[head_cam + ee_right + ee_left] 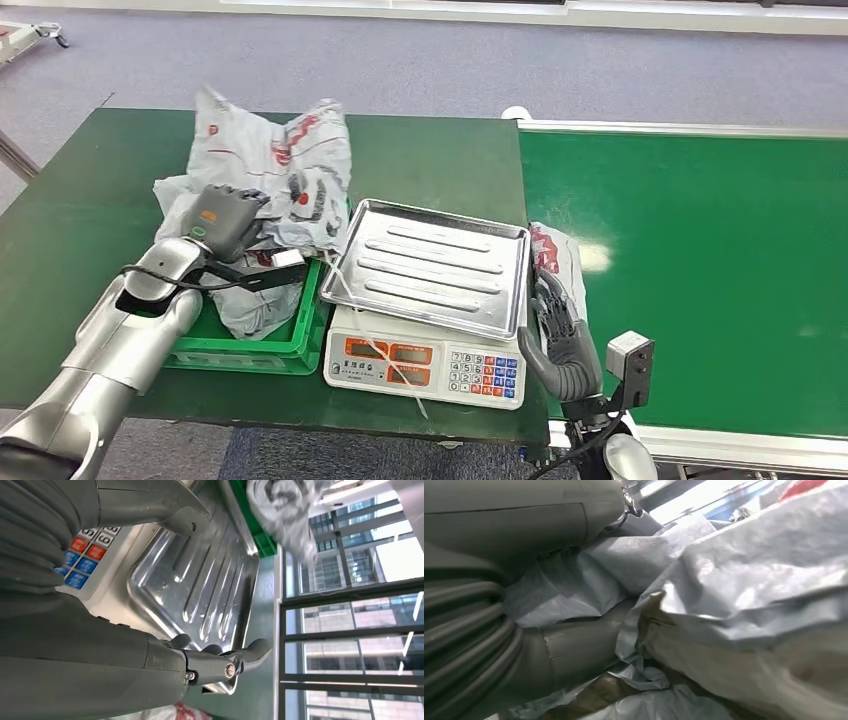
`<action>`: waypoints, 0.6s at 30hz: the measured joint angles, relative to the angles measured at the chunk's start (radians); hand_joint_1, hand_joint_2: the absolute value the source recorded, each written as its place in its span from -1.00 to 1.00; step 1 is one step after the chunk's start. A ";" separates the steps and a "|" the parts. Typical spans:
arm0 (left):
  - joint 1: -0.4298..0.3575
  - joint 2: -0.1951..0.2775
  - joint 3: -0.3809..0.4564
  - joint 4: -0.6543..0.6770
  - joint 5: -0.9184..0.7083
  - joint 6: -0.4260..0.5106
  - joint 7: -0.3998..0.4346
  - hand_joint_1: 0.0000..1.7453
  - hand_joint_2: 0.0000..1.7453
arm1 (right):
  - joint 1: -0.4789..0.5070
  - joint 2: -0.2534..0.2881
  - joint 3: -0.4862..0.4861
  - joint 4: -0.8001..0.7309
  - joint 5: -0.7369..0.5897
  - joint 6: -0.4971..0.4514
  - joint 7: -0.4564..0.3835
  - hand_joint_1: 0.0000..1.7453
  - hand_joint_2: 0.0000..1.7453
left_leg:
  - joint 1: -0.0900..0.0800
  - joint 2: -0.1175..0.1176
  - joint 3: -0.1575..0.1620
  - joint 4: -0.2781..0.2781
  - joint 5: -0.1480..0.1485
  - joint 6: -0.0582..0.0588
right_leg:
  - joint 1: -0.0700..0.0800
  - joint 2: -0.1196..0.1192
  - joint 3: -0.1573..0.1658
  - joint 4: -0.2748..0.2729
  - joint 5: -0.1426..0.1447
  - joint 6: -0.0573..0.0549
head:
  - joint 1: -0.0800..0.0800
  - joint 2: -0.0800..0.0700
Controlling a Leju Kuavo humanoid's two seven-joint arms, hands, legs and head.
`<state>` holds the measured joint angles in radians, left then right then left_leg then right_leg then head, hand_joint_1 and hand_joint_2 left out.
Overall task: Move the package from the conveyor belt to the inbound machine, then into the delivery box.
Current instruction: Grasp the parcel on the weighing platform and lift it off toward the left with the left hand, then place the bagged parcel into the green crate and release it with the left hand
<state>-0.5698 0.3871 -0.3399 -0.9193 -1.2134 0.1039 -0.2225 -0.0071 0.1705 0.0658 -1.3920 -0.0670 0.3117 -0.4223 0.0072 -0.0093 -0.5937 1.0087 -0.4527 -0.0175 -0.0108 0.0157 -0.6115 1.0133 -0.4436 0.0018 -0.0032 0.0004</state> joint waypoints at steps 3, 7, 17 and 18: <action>0.075 0.019 0.113 0.004 -0.056 0.006 0.027 0.00 1.00 | 0.009 0.001 -0.016 0.000 0.005 0.000 0.000 -1.00 1.00 | 0.000 0.002 0.000 0.000 -0.001 -0.001 | 0.000 0.002 -0.001 0.000 0.000 -0.001 | 0.000 0.000; 0.175 0.021 0.248 -0.038 -0.107 0.008 0.046 -1.00 1.00 | 0.012 0.004 -0.026 0.002 0.011 0.002 0.000 -1.00 1.00 | 0.000 0.003 0.000 0.000 -0.002 -0.001 | 0.000 0.003 -0.002 0.000 -0.001 -0.001 | 0.000 0.000; 0.315 -0.053 0.406 -0.213 0.035 -0.018 -0.094 -1.00 1.00 | 0.012 0.013 -0.028 0.017 0.011 0.004 -0.003 -1.00 1.00 | 0.000 0.001 0.000 0.000 -0.002 -0.001 | 0.000 0.001 -0.002 0.000 -0.001 -0.001 | 0.000 0.000; 0.323 -0.070 0.409 -0.237 0.093 -0.037 -0.124 -1.00 1.00 | 0.012 0.015 -0.028 0.017 0.011 0.002 -0.003 -1.00 1.00 | 0.000 0.001 0.000 0.000 -0.002 -0.001 | 0.000 0.001 -0.002 0.000 -0.001 -0.001 | 0.000 0.000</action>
<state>-0.2464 0.3167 0.0692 -1.1561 -1.1208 0.0674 -0.3461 0.0047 0.1854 0.0374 -1.3750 -0.0558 0.3135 -0.4250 0.0071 -0.0081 -0.5941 1.0087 -0.4546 -0.0185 -0.0109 0.0167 -0.6133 1.0132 -0.4447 0.0006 -0.0032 0.0004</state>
